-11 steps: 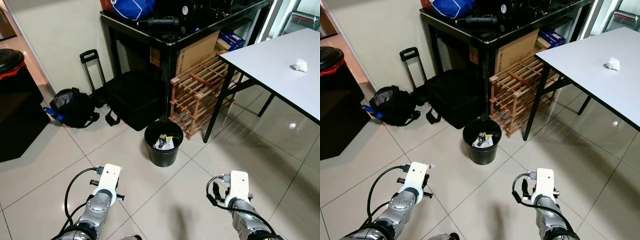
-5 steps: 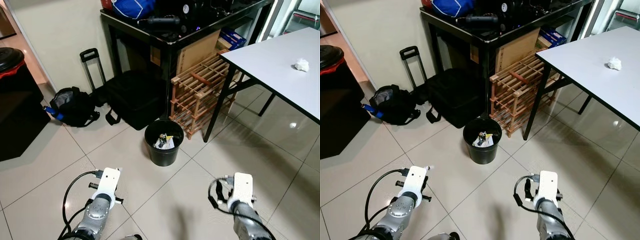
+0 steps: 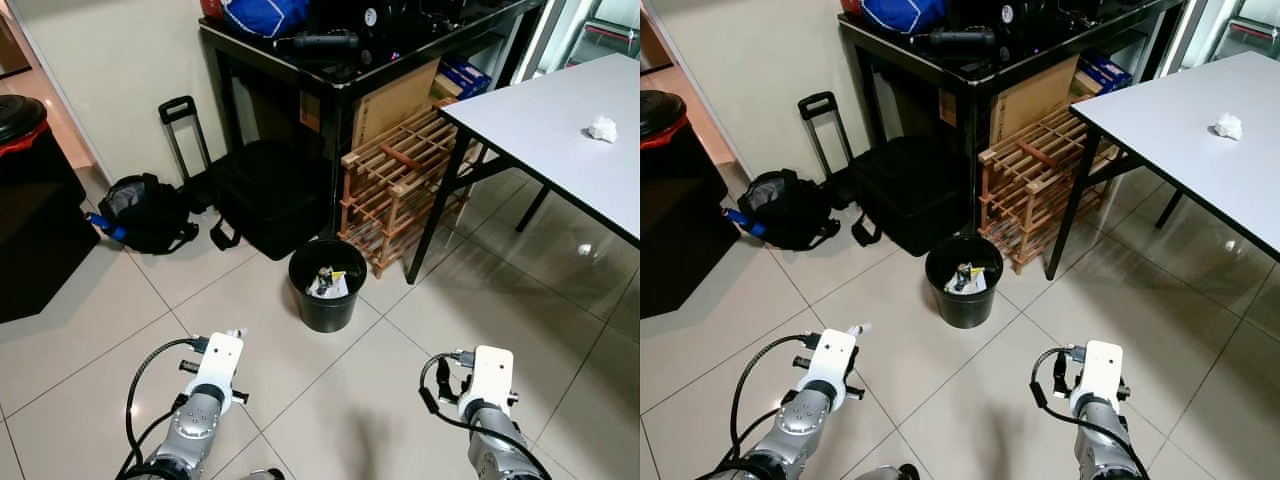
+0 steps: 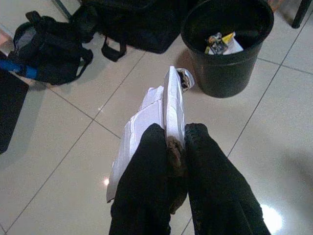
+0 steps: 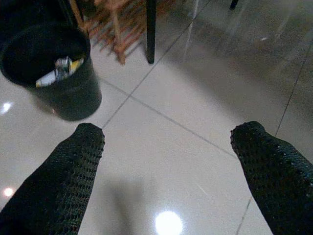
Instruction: Picking trash to rubbish bin
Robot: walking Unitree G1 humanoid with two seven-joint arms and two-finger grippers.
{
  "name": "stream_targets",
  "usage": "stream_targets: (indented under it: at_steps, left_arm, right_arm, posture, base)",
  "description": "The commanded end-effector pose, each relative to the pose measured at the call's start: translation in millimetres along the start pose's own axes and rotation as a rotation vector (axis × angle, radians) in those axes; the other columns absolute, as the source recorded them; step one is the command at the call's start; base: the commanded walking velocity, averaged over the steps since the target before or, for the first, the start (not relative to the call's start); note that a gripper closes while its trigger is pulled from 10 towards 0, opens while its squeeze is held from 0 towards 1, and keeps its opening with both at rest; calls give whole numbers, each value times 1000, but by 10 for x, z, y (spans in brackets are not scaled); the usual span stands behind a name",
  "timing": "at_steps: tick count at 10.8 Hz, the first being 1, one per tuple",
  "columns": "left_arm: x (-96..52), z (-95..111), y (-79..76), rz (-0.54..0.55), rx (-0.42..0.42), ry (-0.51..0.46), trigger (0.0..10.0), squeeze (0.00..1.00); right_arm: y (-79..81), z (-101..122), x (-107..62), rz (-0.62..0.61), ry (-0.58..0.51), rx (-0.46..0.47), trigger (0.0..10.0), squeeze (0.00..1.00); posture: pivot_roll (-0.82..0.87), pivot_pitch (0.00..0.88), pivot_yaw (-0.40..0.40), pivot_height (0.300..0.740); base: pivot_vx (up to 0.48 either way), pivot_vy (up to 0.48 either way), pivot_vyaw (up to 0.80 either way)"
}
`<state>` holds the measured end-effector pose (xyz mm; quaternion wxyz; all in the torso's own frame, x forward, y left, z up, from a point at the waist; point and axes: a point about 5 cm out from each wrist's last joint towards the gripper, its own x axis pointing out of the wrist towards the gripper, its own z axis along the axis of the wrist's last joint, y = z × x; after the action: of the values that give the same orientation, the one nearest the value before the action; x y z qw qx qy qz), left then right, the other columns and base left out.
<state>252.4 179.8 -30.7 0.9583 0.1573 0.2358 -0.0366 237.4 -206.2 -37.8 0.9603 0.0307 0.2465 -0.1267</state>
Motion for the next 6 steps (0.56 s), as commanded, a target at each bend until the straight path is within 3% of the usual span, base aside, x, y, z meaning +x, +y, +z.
stream_targets:
  at_steps: [1,6]
  left_arm:
    - [16,51,12,10,12,-27,10000,0]
    - [34,121,-8,-1,27,-66,10000,0]
  right_arm:
    - [19,95,31,-13,-44,32,10000,0]
    - [59,147,46,-8,-70,31,10000,0]
  posture:
    - [-59,54,55,740]
    - [-58,48,59,740]
  base:
    - [0,0,0]
    - [0,0,0]
